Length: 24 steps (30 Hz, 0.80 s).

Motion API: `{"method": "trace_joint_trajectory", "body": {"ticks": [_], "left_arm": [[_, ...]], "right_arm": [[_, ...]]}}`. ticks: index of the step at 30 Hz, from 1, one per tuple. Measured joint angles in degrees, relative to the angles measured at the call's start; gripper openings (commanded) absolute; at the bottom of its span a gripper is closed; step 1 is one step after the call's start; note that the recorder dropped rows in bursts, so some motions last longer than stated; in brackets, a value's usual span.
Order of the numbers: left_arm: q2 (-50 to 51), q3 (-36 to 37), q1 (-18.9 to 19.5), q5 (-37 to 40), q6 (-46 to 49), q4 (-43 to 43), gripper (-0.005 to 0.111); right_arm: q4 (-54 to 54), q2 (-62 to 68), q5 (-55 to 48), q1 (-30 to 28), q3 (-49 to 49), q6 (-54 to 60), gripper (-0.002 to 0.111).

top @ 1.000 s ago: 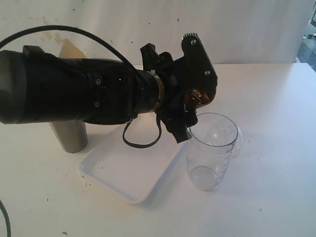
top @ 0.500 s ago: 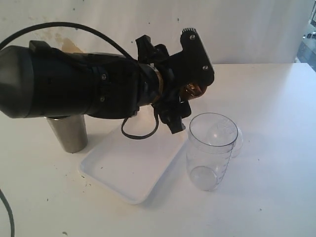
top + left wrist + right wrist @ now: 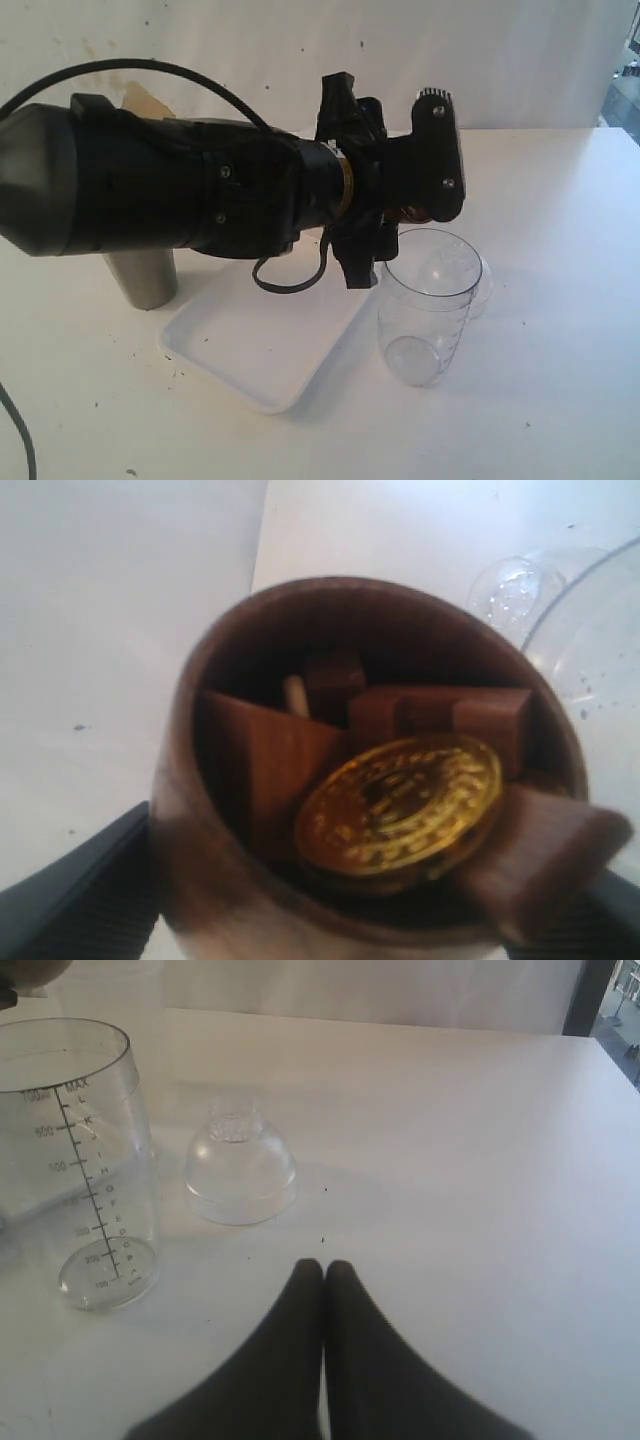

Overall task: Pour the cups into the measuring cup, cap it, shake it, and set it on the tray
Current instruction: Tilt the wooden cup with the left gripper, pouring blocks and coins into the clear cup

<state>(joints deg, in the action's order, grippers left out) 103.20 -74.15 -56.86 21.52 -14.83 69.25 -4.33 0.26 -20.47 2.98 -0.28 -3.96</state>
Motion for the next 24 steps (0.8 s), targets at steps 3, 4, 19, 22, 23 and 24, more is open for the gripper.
{"method": "trace_joint_trajectory", "body": {"ticks": [3, 4, 19, 22, 23, 24], "left_arm": [[0.0, 0.0, -0.7, -0.4, 5.3, 0.0, 0.000], [0.0, 0.0, -0.7, -0.7, 6.6, 0.0, 0.000], [0.0, 0.0, -1.4, 0.0, 19.8, 4.2, 0.000], [0.0, 0.0, -1.4, 0.0, 20.0, 5.9, 0.000], [0.0, 0.0, -1.4, 0.0, 20.0, 6.6, 0.000], [0.0, 0.0, -1.4, 0.0, 20.0, 7.6, 0.000]], "right_arm": [[0.0, 0.0, 0.0, 0.0, 0.0, 0.0, 0.000], [0.0, 0.0, 0.0, 0.0, 0.0, 0.0, 0.000], [0.0, 0.0, 0.0, 0.0, 0.0, 0.0, 0.000], [0.0, 0.0, 0.0, 0.0, 0.0, 0.0, 0.000], [0.0, 0.0, 0.0, 0.0, 0.0, 0.0, 0.000], [0.0, 0.0, 0.0, 0.0, 0.0, 0.0, 0.000]]}}
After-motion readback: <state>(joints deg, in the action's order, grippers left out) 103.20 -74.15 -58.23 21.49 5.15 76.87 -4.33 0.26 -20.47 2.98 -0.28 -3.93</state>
